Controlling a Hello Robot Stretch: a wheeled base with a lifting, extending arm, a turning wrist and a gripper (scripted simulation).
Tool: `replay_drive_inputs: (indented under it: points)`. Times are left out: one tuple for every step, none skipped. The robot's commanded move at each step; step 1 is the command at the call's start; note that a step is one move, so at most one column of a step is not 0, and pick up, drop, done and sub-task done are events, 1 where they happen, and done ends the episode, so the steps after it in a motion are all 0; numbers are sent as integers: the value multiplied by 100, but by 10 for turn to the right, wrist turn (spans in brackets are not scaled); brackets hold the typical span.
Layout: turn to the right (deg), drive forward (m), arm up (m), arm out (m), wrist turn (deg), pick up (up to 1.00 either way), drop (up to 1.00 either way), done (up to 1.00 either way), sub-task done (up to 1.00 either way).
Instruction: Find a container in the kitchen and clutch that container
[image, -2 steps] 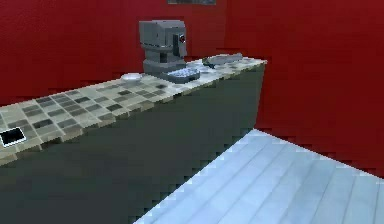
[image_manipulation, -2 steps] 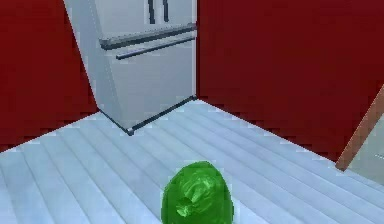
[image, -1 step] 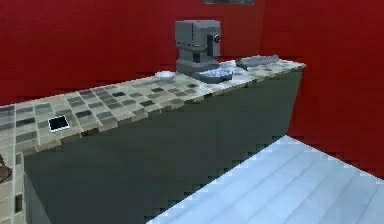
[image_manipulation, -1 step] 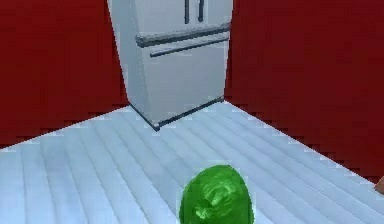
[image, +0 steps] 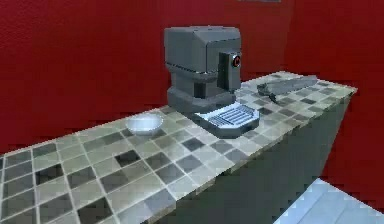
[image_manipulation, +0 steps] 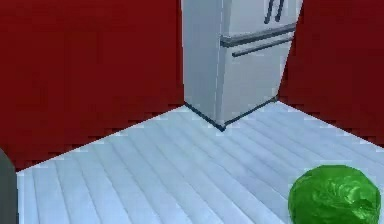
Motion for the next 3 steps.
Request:
replay_drive_inputs:
  points:
    - [-450, 0, 0, 0, 0, 0, 0, 0, 0]
    - [-450, 0, 0, 0, 0, 0, 0, 0, 0]
    - [-120, 0, 0, 0, 0, 0, 0, 0, 0]
